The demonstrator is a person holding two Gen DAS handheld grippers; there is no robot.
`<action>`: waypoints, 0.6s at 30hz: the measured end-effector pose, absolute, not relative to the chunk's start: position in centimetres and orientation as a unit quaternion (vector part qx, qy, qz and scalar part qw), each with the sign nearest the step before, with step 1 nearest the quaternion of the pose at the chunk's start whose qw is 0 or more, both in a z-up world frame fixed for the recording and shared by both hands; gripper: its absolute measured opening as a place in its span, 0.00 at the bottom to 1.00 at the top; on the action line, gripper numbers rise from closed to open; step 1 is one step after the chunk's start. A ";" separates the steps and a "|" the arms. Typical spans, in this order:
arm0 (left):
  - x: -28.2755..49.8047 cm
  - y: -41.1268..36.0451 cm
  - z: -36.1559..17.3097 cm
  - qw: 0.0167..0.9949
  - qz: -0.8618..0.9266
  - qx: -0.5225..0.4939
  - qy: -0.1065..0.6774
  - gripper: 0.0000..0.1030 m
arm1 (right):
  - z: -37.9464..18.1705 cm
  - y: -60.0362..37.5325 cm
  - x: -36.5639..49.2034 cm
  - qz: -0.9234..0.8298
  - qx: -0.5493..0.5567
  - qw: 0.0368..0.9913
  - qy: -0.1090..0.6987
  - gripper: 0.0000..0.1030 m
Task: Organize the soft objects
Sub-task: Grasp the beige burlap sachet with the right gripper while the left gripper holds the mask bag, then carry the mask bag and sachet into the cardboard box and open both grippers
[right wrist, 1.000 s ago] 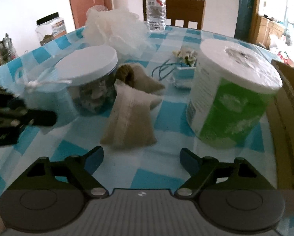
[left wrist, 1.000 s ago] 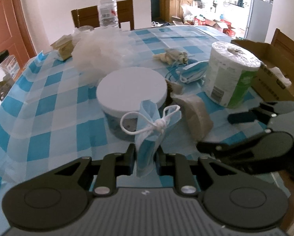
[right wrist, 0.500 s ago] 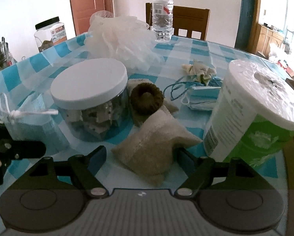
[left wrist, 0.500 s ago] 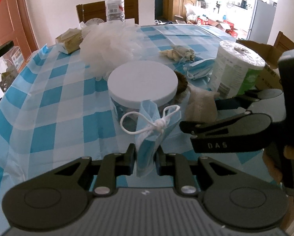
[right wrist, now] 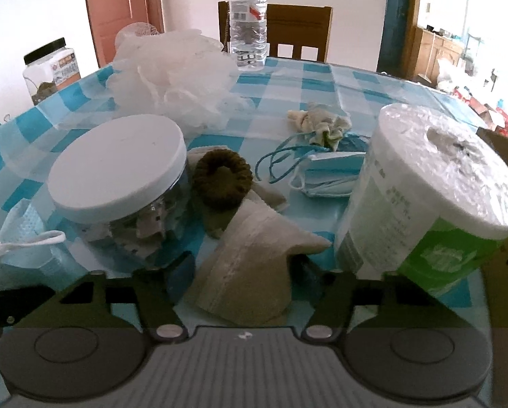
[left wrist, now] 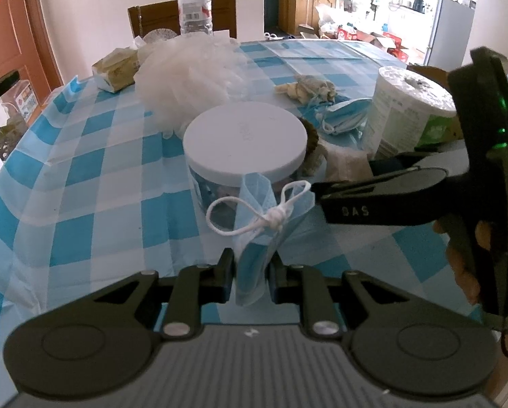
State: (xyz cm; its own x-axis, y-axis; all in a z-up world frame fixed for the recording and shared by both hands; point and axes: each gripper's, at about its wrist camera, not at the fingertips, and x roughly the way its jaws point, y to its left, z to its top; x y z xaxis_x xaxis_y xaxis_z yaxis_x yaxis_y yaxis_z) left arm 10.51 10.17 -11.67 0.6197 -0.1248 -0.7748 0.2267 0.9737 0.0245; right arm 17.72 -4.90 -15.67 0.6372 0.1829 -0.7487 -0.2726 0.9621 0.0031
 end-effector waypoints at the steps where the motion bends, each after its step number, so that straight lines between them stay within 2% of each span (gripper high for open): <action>1: 10.5 10.2 -11.7 0.898 -0.098 0.060 0.425 0.18 | -15.6 -4.9 17.7 0.124 -0.058 0.903 0.407 0.56; 5: 10.6 10.2 -11.7 0.897 -0.100 0.061 0.426 0.18 | -15.2 -5.2 17.6 0.128 -0.058 0.901 0.410 0.43; 9: 10.7 10.3 -11.6 0.896 -0.102 0.064 0.427 0.17 | -14.6 -5.4 17.4 0.139 -0.061 0.896 0.418 0.37; 18: 10.4 10.4 -10.9 0.889 -0.120 0.092 0.432 0.17 | -12.7 -5.7 15.1 0.194 -0.081 0.879 0.429 0.36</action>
